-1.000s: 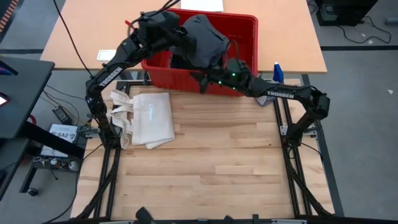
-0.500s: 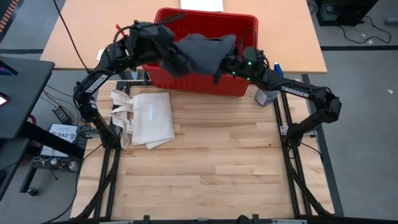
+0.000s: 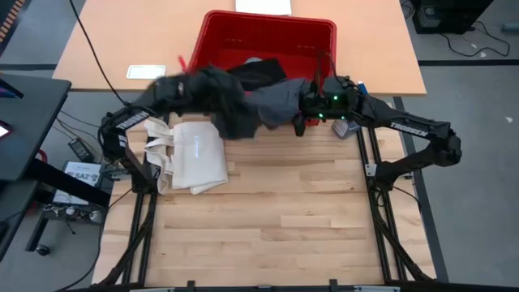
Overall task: Sort clothes
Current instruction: Remove the gray pants from the red bin
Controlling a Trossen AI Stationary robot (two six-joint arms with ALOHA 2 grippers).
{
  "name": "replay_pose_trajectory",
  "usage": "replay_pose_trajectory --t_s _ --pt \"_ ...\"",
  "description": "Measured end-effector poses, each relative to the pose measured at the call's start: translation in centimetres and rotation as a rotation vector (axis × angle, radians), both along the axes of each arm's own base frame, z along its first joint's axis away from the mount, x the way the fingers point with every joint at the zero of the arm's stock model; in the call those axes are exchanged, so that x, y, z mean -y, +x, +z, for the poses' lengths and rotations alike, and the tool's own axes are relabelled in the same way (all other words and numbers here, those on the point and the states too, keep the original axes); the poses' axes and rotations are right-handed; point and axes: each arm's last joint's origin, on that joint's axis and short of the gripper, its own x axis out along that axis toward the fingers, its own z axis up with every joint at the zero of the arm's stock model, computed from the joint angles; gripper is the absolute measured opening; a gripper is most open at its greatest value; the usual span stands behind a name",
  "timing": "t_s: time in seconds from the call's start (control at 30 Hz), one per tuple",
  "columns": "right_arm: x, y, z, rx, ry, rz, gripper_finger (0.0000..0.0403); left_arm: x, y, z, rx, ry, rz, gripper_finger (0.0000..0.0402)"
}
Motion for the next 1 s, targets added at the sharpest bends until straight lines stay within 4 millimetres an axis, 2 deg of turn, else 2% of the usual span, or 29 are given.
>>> replay_pose_trajectory --t_s 0.13,0.3,0.47,0.63,0.7,0.77,0.9,1.0 --pt "-1.5 0.3 -1.5 -0.125 0.092 0.030 0.0214 1.7 2.2 -3.5 -0.066 -0.024 -0.054 0.0027" --pt "-3.7 1.4 -4.8 -0.320 0.139 0.074 0.0214 3.4 3.9 -8.4 -0.137 -0.058 -0.086 0.0027" --pt "-5.4 1.2 -7.6 -0.390 0.190 0.078 0.0214 4.5 4.1 -12.6 -0.186 -0.097 -0.080 0.0027" --pt "-6.3 0.6 -11.1 -0.480 0.133 0.036 0.0214 4.9 3.4 -15.8 -0.207 -0.078 -0.088 0.0027" --pt "-6.0 0.6 -11.9 -0.485 0.104 0.017 0.0214 4.3 2.9 -16.4 -0.237 -0.053 -0.087 0.0027" --pt "-5.3 0.5 -12.0 -0.483 0.079 -0.008 0.0214 3.4 2.6 -16.1 -0.241 -0.022 -0.080 0.0027" --pt "-4.0 0.9 -11.2 -0.413 -0.014 -0.045 0.0215 2.3 2.6 -15.3 -0.190 0.033 -0.082 0.0027" --pt "-3.3 1.0 -10.5 -0.389 -0.072 -0.070 0.0215 2.2 2.6 -14.9 -0.166 0.074 -0.062 0.0027"
